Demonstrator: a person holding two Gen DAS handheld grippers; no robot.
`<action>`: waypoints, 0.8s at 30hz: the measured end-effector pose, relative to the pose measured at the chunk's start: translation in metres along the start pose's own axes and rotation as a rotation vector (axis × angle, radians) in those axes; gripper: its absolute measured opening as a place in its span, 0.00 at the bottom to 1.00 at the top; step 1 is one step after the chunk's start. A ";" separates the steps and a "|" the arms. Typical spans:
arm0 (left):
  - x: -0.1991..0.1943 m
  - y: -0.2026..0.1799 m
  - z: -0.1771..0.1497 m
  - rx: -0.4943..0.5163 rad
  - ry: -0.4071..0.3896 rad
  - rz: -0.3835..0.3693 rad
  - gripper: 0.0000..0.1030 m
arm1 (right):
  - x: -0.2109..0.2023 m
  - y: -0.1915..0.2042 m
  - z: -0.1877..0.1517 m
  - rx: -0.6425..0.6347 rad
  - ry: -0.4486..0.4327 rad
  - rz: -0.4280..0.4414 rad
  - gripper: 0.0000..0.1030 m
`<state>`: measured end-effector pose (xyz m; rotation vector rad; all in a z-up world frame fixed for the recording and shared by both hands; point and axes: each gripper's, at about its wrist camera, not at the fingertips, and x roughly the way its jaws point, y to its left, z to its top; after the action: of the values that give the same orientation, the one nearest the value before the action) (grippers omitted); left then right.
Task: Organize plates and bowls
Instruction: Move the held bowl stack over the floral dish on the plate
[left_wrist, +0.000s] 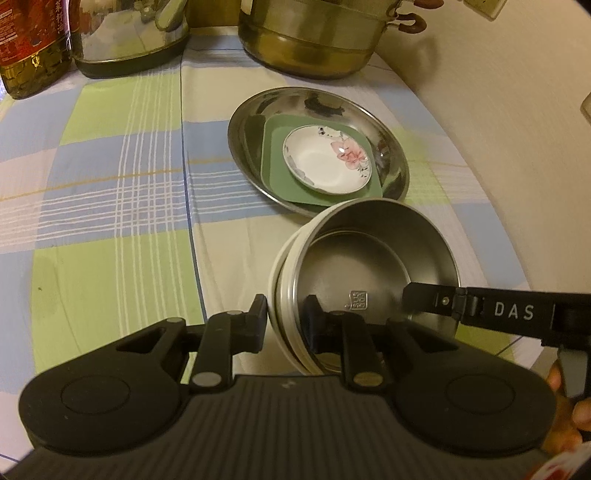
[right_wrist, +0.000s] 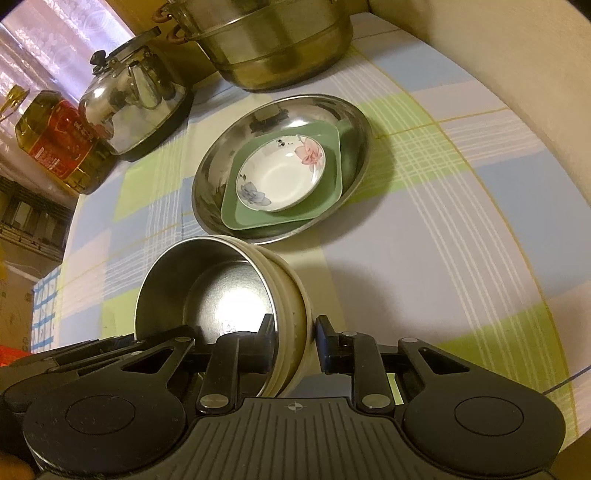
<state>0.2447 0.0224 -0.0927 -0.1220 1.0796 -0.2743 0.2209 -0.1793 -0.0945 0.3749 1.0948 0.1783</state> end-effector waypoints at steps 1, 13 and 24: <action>-0.002 0.000 0.001 0.000 -0.001 -0.005 0.18 | -0.002 0.001 0.001 -0.002 -0.001 -0.001 0.22; -0.019 -0.006 0.025 0.006 -0.048 -0.036 0.18 | -0.029 0.012 0.024 -0.025 -0.046 -0.007 0.22; -0.015 -0.012 0.065 0.024 -0.089 -0.034 0.18 | -0.030 0.015 0.061 -0.018 -0.083 0.002 0.22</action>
<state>0.2936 0.0132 -0.0466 -0.1302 0.9867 -0.3096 0.2625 -0.1876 -0.0387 0.3638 1.0105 0.1727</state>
